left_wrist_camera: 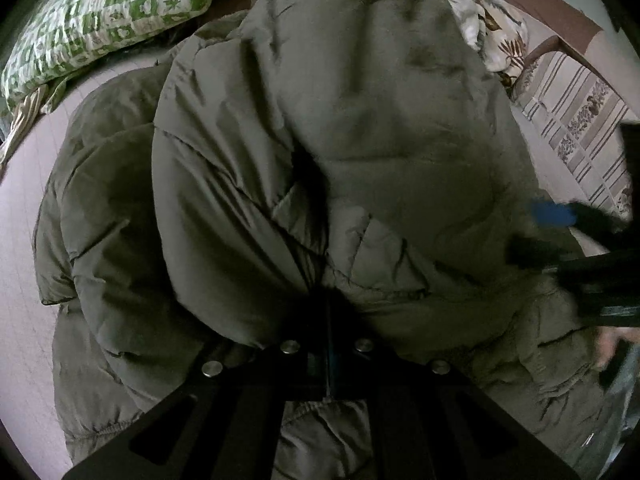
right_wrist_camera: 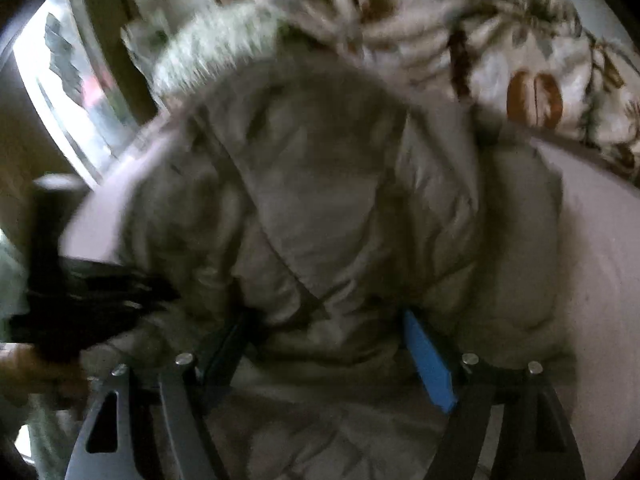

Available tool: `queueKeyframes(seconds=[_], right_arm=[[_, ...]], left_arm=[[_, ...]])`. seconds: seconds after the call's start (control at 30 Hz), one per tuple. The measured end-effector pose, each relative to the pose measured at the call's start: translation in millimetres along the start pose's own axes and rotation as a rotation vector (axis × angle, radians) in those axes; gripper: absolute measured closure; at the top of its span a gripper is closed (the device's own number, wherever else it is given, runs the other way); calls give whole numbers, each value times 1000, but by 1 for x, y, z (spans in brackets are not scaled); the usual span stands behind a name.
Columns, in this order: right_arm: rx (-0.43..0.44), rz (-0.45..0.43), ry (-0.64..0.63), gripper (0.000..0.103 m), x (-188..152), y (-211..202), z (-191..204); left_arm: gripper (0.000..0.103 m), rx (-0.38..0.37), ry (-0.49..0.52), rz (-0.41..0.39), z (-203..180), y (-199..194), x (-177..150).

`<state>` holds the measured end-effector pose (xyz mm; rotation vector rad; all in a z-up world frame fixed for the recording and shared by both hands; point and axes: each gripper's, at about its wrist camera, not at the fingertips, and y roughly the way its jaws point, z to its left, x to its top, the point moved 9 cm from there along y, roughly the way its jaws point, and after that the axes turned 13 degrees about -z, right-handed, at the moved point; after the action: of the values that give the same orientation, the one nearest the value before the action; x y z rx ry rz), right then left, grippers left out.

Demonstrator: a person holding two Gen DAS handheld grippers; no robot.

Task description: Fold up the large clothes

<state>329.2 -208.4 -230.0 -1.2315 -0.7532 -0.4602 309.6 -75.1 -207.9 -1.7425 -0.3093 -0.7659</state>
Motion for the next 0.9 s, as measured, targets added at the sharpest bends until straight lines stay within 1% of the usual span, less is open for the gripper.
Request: queueKeyframes(seconds=[0.03, 0.1, 0.23, 0.3, 0.33, 0.4, 0.5, 0.53, 0.57, 0.6, 0.63, 0.67, 0.7, 0.73, 0.77, 0.8, 0.87, 0.9], right_arm=[[-15, 15, 7, 23, -9, 12, -5], [-21, 7, 2, 23, -15, 22, -8], [-25, 12, -8, 23, -13, 21, -6], [-12, 15, -7, 23, -14, 19, -5], [-5, 12, -2, 23, -15, 19, -5], [4, 0, 3, 23, -17, 17, -4], [12, -9, 9, 22, -19, 17, -3], [16, -9, 9, 22, -19, 17, -3], [20, -8, 8, 21, -20, 18, -3], [23, -6, 7, 21, -20, 19, -3], [26, -5, 5, 21, -20, 20, -3], [28, -4, 3, 21, -21, 20, -3], [32, -4, 3, 21, -20, 22, -5], [35, -5, 2, 21, -19, 23, -6], [39, -6, 1, 21, -19, 24, -5], [39, -6, -2, 21, -20, 25, -5], [31, -1, -14, 21, -21, 28, -4], [28, 1, -16, 21, -22, 28, -5]], left_arm=[[102, -4, -3, 0, 0, 1, -1], [102, -14, -16, -12, 1, 0, 0], [102, -42, -45, -66, 1, -19, 9], [102, -62, -45, -118, -2, -32, 21], [102, -74, -38, -157, -5, -42, 31], [102, -93, -40, -210, -9, -54, 50], [102, -122, -35, -252, -18, -57, 78], [102, -118, -28, -254, -17, -48, 85], [102, -114, -19, -247, -17, -43, 89], [102, -101, -8, -219, -19, -31, 90], [102, -69, 0, -193, -18, -18, 89], [102, -21, 9, -143, -14, 0, 85], [102, 11, 11, -72, -8, 20, 78], [101, 31, 3, -31, 0, 31, 71], [101, 47, -10, -12, 4, 40, 67], [101, 64, -2, -17, 3, 44, 66], [101, 104, 46, -23, -2, 47, 67], [101, 130, 91, -25, -5, 49, 67]])
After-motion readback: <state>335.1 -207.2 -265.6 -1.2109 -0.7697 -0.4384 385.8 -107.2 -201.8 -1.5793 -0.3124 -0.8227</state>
